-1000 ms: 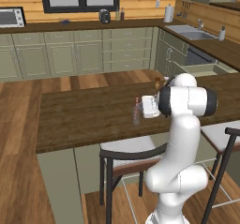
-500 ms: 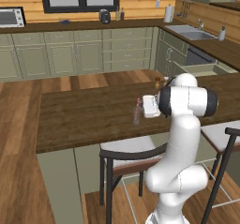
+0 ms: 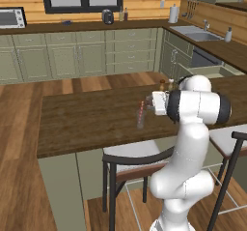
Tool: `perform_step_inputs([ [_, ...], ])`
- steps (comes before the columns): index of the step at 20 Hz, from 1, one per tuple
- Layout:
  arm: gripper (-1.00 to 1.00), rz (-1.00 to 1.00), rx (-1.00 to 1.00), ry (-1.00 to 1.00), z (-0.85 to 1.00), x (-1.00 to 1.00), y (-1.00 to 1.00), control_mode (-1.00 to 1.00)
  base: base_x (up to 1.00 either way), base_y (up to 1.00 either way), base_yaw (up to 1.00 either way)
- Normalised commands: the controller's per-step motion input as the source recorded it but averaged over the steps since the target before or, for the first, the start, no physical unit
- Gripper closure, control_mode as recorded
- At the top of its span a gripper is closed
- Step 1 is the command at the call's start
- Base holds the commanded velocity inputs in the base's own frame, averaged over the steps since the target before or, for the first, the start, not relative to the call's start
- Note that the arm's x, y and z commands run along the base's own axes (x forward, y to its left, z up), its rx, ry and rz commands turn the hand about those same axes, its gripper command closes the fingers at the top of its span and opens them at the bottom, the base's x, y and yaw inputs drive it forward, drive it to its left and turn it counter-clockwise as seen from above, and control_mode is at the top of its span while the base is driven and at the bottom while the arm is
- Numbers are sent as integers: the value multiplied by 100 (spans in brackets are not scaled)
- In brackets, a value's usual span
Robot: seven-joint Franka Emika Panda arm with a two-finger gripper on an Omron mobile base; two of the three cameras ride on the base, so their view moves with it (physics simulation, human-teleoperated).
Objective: Take a straw from the drawer in front and place it inside the glass cup on the dining counter.
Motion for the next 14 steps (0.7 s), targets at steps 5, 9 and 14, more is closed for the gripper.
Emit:
perform_step_inputs([
  [5,-100,-1,5,-11,100,-70,-4,-100,0,0,0],
  [9,-100,-1,-1,-16,100,-96,0,-100,0,0,0],
  [14,-100,0,-17,-19,99,-100,8,-100,0,0,0],
])
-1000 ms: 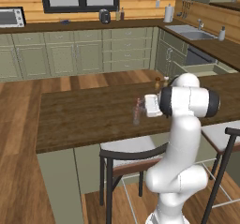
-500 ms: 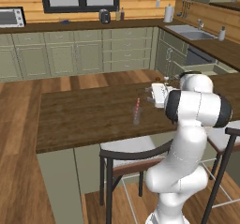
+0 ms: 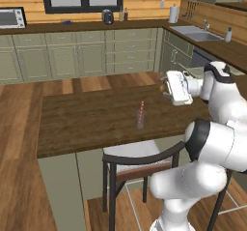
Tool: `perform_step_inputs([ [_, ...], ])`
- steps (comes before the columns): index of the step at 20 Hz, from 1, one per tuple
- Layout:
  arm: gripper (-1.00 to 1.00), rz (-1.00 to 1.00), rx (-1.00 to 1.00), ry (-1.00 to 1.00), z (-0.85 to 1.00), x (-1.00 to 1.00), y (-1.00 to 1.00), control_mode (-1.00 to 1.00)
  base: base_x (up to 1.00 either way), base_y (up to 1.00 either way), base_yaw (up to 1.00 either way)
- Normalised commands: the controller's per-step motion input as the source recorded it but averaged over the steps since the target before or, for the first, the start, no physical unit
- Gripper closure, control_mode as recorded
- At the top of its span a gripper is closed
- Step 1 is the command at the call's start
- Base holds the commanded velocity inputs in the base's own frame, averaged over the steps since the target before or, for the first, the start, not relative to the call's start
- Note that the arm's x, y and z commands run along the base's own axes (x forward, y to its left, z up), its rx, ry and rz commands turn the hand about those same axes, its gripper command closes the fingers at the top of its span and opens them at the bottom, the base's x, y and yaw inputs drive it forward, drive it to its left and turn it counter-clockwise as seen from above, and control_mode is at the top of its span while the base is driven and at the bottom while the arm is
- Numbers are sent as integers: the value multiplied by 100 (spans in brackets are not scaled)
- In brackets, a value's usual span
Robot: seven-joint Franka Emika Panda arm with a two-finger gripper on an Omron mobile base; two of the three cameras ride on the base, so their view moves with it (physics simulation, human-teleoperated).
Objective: Take a straw from the drawer in front and place it inside the glass cup on the dining counter.
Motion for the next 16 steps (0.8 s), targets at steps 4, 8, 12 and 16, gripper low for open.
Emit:
perform_step_inputs([
  [4,-100,0,-37,-21,75,-100,34,-100,0,0,0],
  [8,-100,0,-49,-18,42,-100,51,-100,0,0,0],
  [12,-100,2,-59,-15,20,-91,62,-100,0,0,0],
  [16,-100,7,-65,-7,5,-71,66,-100,0,0,0],
])
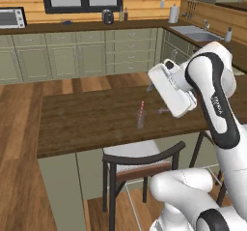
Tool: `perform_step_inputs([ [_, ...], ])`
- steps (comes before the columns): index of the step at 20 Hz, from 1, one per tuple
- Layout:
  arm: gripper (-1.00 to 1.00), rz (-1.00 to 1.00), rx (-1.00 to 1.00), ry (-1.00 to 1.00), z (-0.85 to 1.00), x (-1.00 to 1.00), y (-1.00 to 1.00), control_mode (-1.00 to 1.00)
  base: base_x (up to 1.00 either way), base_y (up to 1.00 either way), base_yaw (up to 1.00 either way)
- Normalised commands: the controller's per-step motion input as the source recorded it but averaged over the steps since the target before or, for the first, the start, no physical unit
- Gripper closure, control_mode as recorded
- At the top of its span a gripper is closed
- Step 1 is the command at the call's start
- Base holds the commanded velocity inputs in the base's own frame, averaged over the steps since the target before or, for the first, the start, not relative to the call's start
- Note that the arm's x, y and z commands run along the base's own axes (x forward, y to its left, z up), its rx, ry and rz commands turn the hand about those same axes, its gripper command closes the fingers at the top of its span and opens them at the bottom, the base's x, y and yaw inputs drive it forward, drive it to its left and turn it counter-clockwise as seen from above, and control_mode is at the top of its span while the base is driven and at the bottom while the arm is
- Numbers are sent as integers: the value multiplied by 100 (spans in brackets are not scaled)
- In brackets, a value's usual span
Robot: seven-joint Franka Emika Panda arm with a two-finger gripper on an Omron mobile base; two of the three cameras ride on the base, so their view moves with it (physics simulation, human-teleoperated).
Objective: Take a straw from the drawer in front and place it inside the glass cup on the dining counter.
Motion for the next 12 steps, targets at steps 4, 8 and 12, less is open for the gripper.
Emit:
perform_step_inputs([
  [4,-100,10,-65,-1,0,-58,70,-100,0,0,0],
  [8,-100,12,-62,0,0,-45,73,-100,0,0,0],
  [12,-100,14,-53,1,-2,-41,66,-100,0,0,0],
])
